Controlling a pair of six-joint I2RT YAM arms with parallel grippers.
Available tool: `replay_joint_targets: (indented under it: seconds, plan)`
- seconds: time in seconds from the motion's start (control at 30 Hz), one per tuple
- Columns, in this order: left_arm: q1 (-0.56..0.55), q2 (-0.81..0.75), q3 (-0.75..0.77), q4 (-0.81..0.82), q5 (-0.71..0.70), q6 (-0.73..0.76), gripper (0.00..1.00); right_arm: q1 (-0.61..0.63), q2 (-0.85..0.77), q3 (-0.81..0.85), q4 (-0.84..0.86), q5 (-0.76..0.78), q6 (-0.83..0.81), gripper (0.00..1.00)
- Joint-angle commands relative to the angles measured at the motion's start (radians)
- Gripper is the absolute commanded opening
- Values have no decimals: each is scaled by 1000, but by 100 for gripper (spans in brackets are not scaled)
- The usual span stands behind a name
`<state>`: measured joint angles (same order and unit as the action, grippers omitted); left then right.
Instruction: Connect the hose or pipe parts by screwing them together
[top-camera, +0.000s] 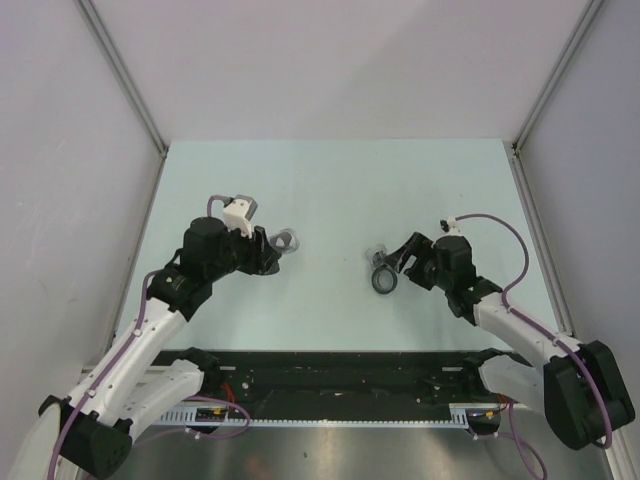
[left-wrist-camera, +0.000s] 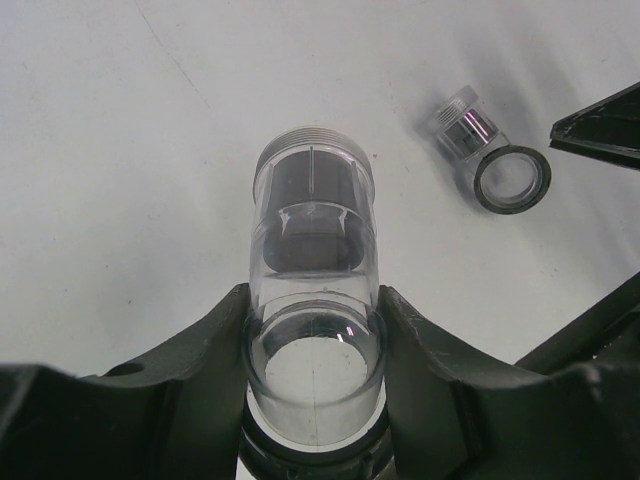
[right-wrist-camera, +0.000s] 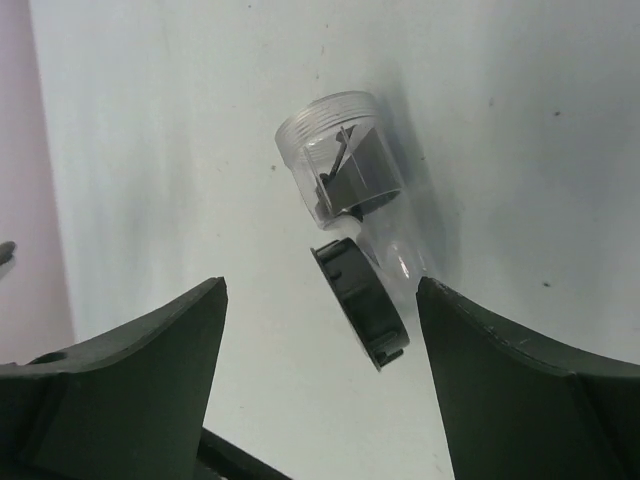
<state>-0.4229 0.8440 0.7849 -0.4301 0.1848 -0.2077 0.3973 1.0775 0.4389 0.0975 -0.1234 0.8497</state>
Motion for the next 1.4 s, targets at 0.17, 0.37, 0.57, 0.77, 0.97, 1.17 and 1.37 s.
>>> replay_joint_targets:
  seconds: [0.17, 0.37, 0.57, 0.77, 0.97, 1.17, 1.37]
  plan:
    - [6, -6, 8, 28, -21, 14, 0, 44, -25, 161, -260, 269, -452, 80]
    - [6, -8, 5, 27, -33, 14, 0, 49, 68, 176, -220, 131, -491, 75]
    - [6, -2, 7, 27, -30, 14, 0, 162, 125, 176, -130, 24, -494, 62]
    - [6, -2, 5, 28, -35, 14, 0, 268, 205, 178, -24, 4, -433, 59]
    - [6, 6, 5, 24, -44, 11, 0, 354, 278, 240, 50, 7, -463, 60]
    - [6, 35, 20, 22, -22, -5, 0, 377, 239, 284, 30, 64, -659, 74]
    - [7, 38, 31, 16, 8, -22, 0, 425, 93, 135, 234, -97, -1091, 87]
